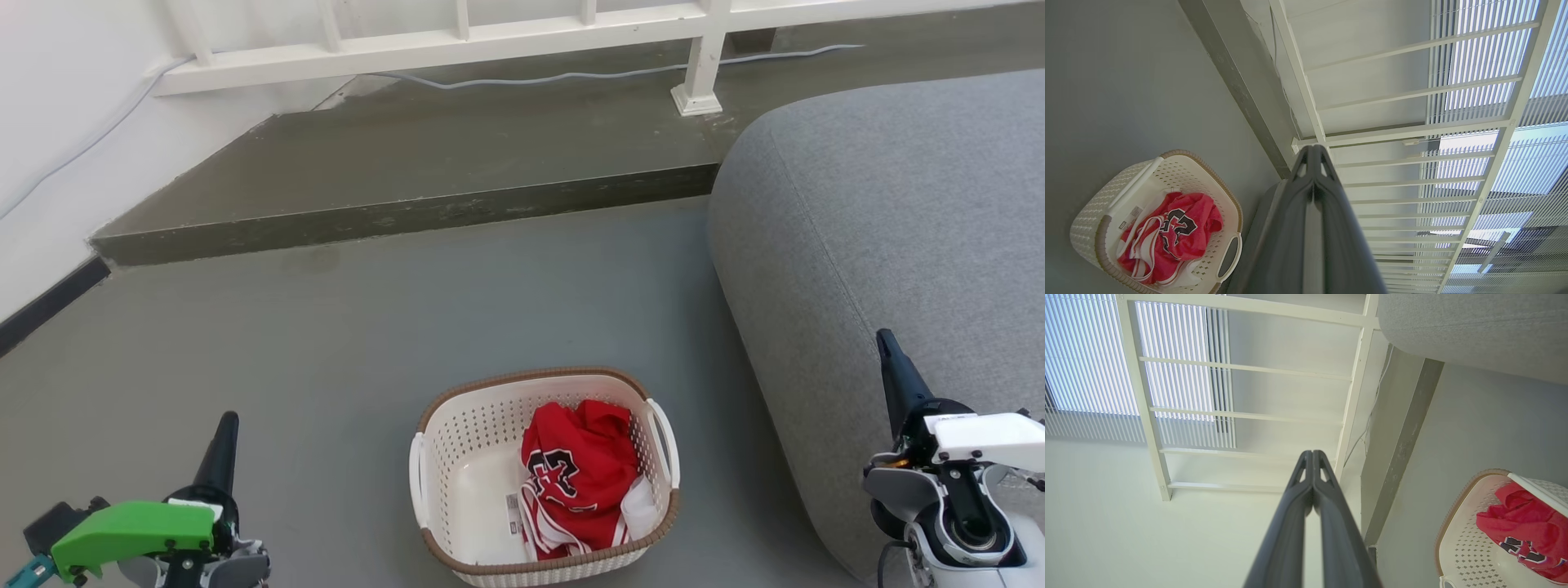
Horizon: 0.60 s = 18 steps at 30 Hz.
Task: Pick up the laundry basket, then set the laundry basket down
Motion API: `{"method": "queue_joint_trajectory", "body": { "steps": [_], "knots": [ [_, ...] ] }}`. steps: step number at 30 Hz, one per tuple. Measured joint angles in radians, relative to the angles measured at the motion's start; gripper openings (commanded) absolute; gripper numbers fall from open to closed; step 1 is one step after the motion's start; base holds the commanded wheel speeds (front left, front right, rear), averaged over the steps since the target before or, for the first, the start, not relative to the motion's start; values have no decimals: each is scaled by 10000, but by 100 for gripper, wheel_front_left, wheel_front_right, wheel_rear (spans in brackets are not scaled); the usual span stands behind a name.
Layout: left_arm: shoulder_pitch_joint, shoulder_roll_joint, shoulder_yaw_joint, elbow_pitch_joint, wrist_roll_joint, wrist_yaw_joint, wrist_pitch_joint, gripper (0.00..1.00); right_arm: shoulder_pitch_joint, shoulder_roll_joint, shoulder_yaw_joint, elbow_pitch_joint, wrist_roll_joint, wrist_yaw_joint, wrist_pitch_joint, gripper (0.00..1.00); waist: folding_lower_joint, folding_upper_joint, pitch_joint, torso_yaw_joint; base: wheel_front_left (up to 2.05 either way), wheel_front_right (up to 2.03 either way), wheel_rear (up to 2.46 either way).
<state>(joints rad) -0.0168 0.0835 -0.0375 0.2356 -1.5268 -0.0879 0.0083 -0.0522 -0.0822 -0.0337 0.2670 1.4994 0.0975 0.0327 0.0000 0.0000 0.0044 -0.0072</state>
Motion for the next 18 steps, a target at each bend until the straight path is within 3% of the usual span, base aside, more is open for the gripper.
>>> {"method": "queue_joint_trajectory", "body": {
  "steps": [12,18],
  "knots": [
    [-147,38,244,157,-1467,-228,274,0,-13,73,-449,33,1406,167,311,0,0,0,-11,70,0,0,0],
    [-159,46,259,186,-1478,-268,274,0,-14,86,-476,44,1471,167,313,0,0,0,-11,70,0,0,0]
  ]
}}
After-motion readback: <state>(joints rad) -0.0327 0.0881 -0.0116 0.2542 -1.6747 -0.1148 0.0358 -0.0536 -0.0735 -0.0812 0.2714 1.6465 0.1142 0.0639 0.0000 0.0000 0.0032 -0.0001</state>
